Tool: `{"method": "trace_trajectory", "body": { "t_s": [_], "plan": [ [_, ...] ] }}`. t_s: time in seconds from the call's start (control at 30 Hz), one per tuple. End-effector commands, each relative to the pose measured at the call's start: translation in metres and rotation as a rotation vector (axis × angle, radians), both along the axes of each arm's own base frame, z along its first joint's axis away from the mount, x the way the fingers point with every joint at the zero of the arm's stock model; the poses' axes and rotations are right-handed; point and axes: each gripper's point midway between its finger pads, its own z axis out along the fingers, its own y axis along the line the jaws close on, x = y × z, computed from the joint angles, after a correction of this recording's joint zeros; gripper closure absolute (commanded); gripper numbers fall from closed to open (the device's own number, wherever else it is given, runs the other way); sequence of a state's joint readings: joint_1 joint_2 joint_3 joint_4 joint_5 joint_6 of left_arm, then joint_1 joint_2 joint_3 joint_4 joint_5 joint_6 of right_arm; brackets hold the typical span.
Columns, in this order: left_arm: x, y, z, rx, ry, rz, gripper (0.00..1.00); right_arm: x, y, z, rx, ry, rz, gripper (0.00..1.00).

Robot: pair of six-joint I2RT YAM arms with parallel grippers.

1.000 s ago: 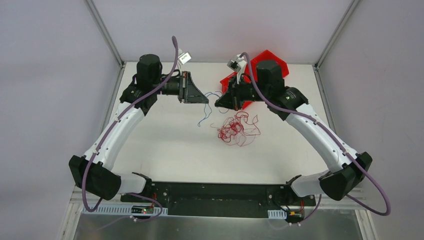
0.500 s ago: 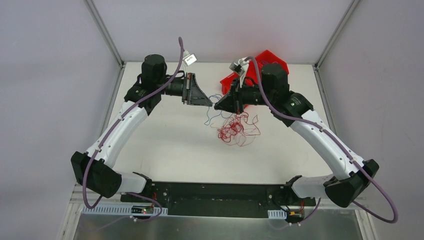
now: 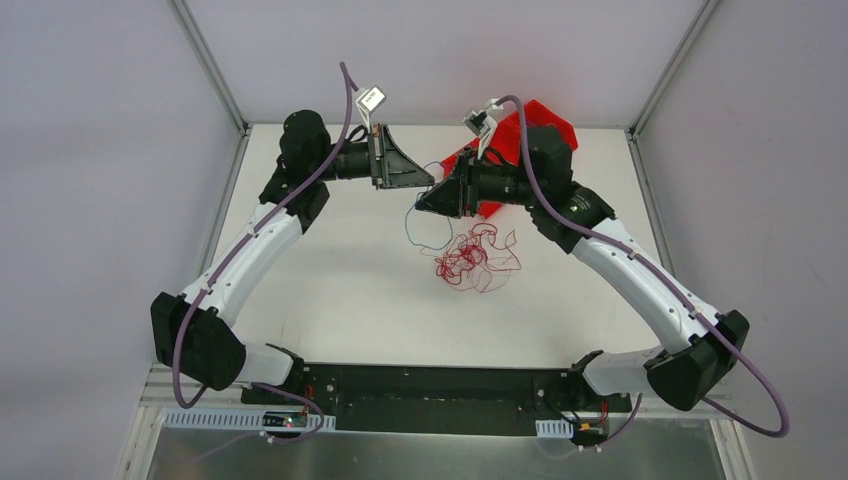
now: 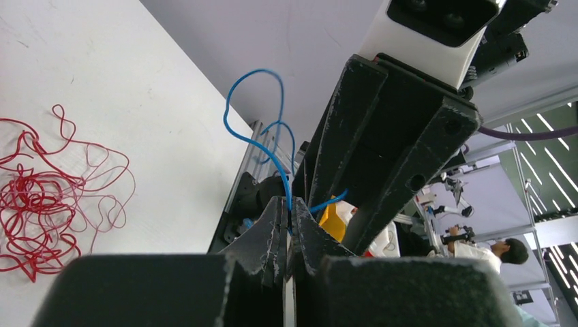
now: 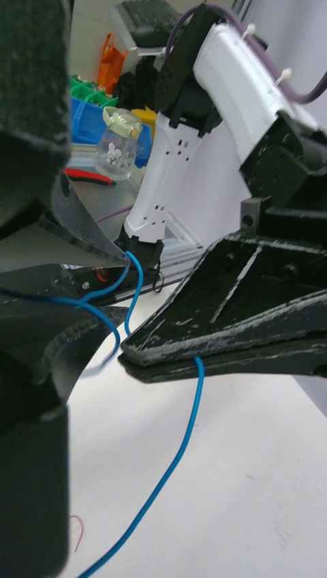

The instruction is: Untangle the cables

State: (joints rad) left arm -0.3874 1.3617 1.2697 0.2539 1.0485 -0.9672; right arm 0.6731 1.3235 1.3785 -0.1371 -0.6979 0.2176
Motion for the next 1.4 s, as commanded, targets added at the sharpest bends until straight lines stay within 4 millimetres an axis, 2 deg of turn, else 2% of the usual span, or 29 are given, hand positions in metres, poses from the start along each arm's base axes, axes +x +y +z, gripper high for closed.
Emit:
{"method": "trace_trajectory", "body": {
  "t_s": [0.0,0.1,0.3,0.47,0.6,0.73,0.8,0.87,1.0,1.1,1.13,1.17,1.2,1.23,1.3,1.37],
  "plan": [
    [0.001,-0.003,0.010,-0.044,-0.023,0.013,1.00,-0.007,0.006,0.038,0.134,-0.008,0.031,0.68],
    [0.002,-0.003,0.009,-0.048,-0.022,0.017,1.00,-0.011,0.005,0.036,0.133,0.000,0.041,0.66],
    [0.007,0.008,0.015,-0.070,-0.028,0.031,1.00,-0.007,-0.008,0.016,0.079,0.020,0.007,0.65],
    [0.004,0.006,0.013,-0.068,-0.044,0.032,1.00,0.006,-0.008,0.017,0.084,0.056,-0.051,0.42],
    [0.010,0.003,0.007,-0.048,-0.034,0.067,1.00,0.023,-0.002,0.018,0.090,0.088,-0.127,0.38],
    [0.022,0.002,0.002,-0.011,-0.024,0.137,1.00,0.029,0.007,0.014,0.067,0.077,-0.168,0.38],
    [0.029,0.003,0.000,0.002,-0.006,0.170,1.00,0.033,0.008,0.007,0.028,0.055,-0.203,0.42],
    [0.033,0.005,-0.003,0.029,0.011,0.206,1.00,0.040,0.004,-0.001,-0.027,0.025,-0.255,0.51],
    [0.038,0.012,-0.011,0.081,0.016,0.287,1.00,0.059,-0.011,-0.013,-0.136,-0.055,-0.378,0.74],
    [0.033,0.009,-0.017,0.089,0.037,0.284,1.00,0.063,-0.013,-0.021,-0.202,-0.093,-0.368,0.99],
    [0.031,0.008,-0.019,0.091,0.042,0.274,1.00,0.058,-0.011,-0.020,-0.201,-0.106,-0.330,1.00],
    [0.028,0.007,-0.020,0.091,0.044,0.262,0.89,0.047,-0.006,-0.018,-0.187,-0.110,-0.253,1.00],
    [0.025,0.007,-0.020,0.095,0.037,0.248,0.73,0.038,-0.003,-0.015,-0.166,-0.109,-0.182,1.00],
    [0.023,0.010,-0.020,0.106,0.022,0.240,0.68,0.030,-0.004,-0.010,-0.144,-0.103,-0.122,1.00],
    [0.018,0.018,-0.019,0.118,-0.006,0.219,0.65,0.017,-0.007,-0.005,-0.120,-0.085,-0.035,1.00],
    [0.016,0.029,-0.017,0.108,-0.006,0.222,0.71,0.010,-0.015,-0.006,-0.111,-0.056,0.013,1.00]
  ]
}}
